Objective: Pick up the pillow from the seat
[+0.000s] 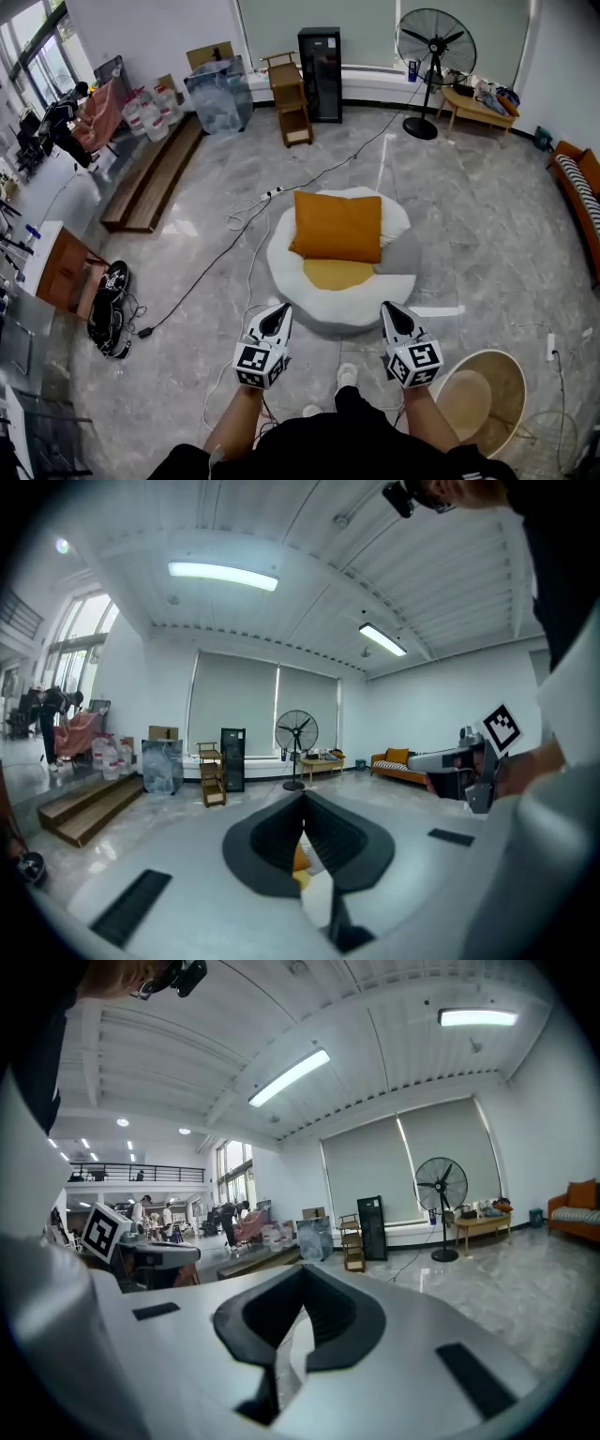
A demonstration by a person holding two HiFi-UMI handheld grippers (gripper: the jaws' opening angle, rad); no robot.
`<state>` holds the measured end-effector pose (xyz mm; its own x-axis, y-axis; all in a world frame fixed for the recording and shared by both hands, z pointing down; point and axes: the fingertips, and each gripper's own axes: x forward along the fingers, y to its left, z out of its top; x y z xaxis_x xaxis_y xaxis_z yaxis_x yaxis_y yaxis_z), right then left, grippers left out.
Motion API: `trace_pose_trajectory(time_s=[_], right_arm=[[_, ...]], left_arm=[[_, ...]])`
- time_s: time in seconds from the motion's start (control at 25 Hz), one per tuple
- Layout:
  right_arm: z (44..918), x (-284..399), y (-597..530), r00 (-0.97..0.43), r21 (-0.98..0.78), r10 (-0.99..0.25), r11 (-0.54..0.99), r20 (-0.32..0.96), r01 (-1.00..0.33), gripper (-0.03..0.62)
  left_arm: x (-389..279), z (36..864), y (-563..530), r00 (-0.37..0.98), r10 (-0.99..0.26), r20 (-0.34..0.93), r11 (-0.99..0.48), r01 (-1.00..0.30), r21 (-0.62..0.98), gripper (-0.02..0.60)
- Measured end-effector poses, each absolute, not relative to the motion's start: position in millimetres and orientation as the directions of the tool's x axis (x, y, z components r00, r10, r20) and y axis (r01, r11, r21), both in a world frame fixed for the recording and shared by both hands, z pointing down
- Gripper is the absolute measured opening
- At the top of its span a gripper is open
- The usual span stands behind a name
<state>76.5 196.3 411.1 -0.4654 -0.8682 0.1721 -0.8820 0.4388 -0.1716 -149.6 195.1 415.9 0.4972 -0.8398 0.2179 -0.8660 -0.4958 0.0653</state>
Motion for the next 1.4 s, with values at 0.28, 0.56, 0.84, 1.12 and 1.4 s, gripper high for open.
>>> trace_pose_trajectory(time_s=[0.28,0.56,0.84,1.12,1.4], right_arm=[[404.7,82.2,136.8,-0.501,-0.121,-0.851,0.486,0.157,-0.865,0.006],[410.0,97.8,93.2,-0.548,-0.071,-0.819,0.545,0.168,-0.836,0.006],[409.8,115.9,54.4,-0.555,-0.133,-0.815,0.539,0.166,-0.832,0.006],[418.8,113.0,10.0,-0.555,-0.146,-0.813,0.536,0.178,-0.832,0.006],[419.9,98.4,-53.8,-0.554,-0.161,-0.811,0.531,0.188,-0.832,0.006]], left_arm=[[-150.0,399.1,128.8,0.451,-0.869,0.202,-0.453,-0.891,0.037,0.011],[-135.5,393.7,91.1,0.396,-0.907,0.140,-0.381,-0.916,0.123,0.011],[-119.1,411.6,64.6,0.395,-0.900,0.185,-0.377,-0.917,0.127,0.011],[-120.2,424.7,20.2,0.386,-0.899,0.209,-0.361,-0.921,0.146,0.011],[-129.0,428.9,-47.8,0.398,-0.892,0.215,-0.371,-0.916,0.155,0.011]])
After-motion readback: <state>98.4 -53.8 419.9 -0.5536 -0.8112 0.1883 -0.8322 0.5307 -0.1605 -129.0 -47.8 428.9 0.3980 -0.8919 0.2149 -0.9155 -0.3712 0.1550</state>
